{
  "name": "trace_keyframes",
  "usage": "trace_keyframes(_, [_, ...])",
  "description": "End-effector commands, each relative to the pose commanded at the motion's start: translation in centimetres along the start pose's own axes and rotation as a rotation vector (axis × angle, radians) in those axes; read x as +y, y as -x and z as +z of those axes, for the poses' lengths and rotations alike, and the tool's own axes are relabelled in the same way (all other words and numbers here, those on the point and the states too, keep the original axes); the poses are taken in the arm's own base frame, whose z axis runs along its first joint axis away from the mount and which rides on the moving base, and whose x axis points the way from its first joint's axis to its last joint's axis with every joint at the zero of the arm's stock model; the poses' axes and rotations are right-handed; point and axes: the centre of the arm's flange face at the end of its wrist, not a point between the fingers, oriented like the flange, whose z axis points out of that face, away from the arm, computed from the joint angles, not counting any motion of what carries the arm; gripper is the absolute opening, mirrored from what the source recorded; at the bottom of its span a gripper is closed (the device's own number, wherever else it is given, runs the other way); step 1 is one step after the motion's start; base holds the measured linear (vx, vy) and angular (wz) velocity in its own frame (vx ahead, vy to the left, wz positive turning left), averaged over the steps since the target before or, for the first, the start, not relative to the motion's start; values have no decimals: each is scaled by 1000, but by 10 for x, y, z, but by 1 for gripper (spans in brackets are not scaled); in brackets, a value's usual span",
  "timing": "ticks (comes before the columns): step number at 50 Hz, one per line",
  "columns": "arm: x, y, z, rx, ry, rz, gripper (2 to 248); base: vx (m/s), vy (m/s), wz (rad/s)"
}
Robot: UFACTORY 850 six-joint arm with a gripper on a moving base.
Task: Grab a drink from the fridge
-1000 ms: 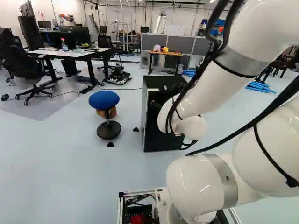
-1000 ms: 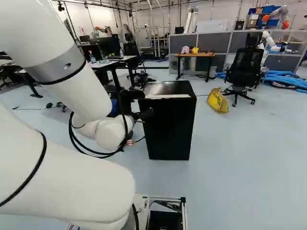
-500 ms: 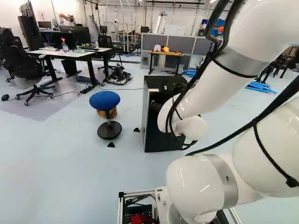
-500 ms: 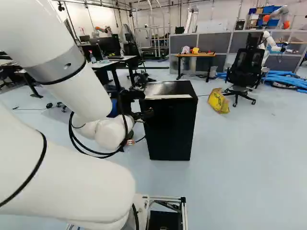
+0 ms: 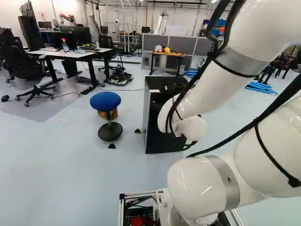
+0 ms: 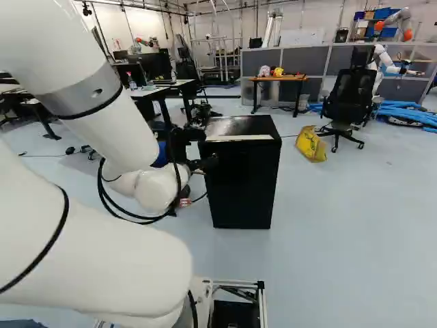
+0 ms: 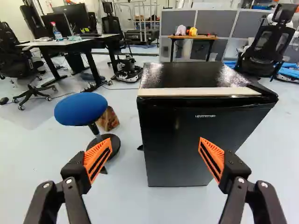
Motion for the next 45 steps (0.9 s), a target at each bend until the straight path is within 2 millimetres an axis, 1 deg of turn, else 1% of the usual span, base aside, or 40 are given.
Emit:
trace_keyframes(20, [-12,-8,16,-1,51,75,247,0,0,0])
trace_keyframes(38, [-26,-20,31,48,95,133,247,0,0,0])
trace_keyframes(45, [-31,-21,38,61,116,151,247,0,0,0])
